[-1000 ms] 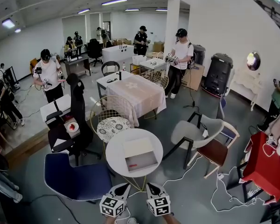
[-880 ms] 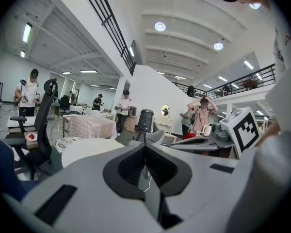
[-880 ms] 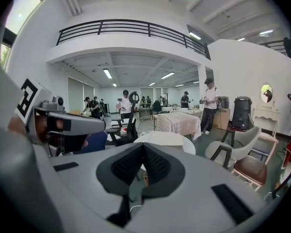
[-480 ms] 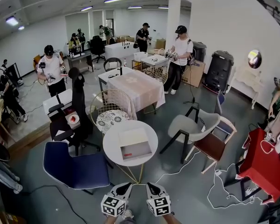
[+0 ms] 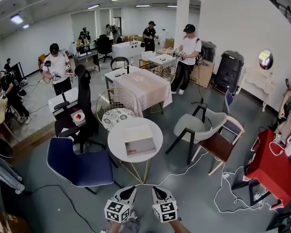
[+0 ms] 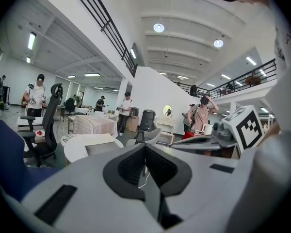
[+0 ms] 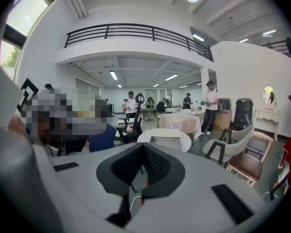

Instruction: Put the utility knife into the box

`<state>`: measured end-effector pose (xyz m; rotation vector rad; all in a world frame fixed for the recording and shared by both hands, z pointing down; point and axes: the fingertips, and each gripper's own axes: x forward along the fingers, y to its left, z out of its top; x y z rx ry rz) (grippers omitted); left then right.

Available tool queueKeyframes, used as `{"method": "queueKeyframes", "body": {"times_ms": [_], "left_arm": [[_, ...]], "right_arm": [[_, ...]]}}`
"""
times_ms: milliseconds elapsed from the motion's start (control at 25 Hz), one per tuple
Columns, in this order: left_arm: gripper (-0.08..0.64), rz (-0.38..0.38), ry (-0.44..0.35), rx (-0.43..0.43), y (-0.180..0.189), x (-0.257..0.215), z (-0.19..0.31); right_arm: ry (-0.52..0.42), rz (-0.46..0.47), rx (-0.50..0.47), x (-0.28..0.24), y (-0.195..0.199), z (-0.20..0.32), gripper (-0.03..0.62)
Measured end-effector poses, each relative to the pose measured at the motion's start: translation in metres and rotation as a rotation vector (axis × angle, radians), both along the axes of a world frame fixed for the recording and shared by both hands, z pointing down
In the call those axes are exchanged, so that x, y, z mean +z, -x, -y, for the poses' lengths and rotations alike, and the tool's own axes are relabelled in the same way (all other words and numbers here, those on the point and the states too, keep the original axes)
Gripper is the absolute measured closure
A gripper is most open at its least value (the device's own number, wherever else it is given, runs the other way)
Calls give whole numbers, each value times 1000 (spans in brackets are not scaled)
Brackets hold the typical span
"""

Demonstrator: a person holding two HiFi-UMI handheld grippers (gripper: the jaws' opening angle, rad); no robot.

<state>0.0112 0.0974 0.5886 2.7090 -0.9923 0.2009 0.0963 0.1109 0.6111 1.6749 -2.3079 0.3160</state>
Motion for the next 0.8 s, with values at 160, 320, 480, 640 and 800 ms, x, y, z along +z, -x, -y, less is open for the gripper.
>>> {"method": "queueKeyframes", "body": {"times_ms": [160,320,480,640,800], "left_arm": [[548,-2,-12,-4,-4,-2,-16],[548,-10,-14,-9,-4,-3,-24],[548,-15,-24,-7,-2,-9,-28],[548,-18,-33,-6,-4,-12,-31],[548,-17,-35,-9,-1,-14,-32]], "right_arm": [[-8,4,-2,-1,-2,-14,577],[-16,4,-5,-3,0,-21,577],[-23,0,-3,-7,3,-25,577],[-30,-8,-5,-11,2,-27,577],[-33,-10,-7,-12,4,-29,577]]}}
